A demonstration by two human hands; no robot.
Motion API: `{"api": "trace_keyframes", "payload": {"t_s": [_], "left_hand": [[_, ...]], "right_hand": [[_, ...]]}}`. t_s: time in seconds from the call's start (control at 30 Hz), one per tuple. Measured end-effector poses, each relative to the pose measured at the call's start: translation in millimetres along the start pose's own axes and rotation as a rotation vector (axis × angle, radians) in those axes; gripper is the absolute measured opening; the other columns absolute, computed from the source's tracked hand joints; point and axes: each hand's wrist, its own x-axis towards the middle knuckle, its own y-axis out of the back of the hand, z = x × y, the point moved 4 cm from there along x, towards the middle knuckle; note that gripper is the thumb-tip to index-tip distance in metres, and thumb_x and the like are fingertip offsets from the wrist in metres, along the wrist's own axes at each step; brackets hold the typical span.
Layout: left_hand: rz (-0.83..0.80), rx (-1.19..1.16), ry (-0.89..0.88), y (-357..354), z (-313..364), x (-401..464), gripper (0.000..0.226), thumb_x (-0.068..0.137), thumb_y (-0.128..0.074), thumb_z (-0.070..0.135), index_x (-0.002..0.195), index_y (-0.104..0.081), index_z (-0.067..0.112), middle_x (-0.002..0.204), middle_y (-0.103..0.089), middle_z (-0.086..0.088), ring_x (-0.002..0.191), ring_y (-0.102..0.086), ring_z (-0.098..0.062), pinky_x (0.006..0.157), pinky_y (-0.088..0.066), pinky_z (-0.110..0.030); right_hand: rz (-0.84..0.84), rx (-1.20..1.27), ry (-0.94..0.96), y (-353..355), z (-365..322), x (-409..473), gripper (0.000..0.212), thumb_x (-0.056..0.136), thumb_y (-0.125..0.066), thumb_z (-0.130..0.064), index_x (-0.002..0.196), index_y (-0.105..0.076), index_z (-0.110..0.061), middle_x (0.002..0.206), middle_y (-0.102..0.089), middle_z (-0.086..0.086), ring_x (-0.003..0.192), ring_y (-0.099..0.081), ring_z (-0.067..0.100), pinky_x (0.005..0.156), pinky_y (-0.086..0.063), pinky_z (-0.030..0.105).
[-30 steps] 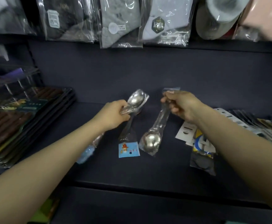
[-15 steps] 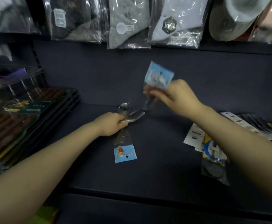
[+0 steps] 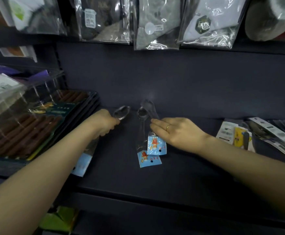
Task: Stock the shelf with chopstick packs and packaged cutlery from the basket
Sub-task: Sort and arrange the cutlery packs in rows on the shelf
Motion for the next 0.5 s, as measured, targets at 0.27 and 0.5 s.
{"api": "trace_keyframes", "payload": {"t_s": [0.27, 0.5], "left_hand": [[-0.143, -0.736, 0.021, -20.8, 9.0, -20.0, 0.029, 0.09, -0.029, -0.007, 0.072, -0.048, 0.007, 0.067, -0.048, -0.008, 0.054, -0.041, -0.015, 0.032, -0.037, -0.013], [-0.406, -0.923, -0.07, -23.3, 27.5, -46.0, 0.017, 0.09, -0.045, -0.008, 0.085, -0.056, 0.004, 0.068, -0.069, -0.008, 0.065, -0.07, -0.016, 0.061, -0.059, -0.025]], "right_hand": [[-0.605, 0.446, -0.308, -17.0, -14.3, 12.5, 0.056, 0.085, -0.048, -0.005, 0.139, -0.038, -0.014, 0.142, -0.046, 0.005, 0.125, -0.049, 0.025, 0.099, -0.045, 0.032], [-0.256, 1.024, -0.947, 23.2, 27.7, 22.8, 0.029, 0.088, -0.049, -0.004, 0.113, -0.06, -0.012, 0.118, -0.065, 0.01, 0.088, -0.063, 0.02, 0.071, -0.045, 0.023]]}}
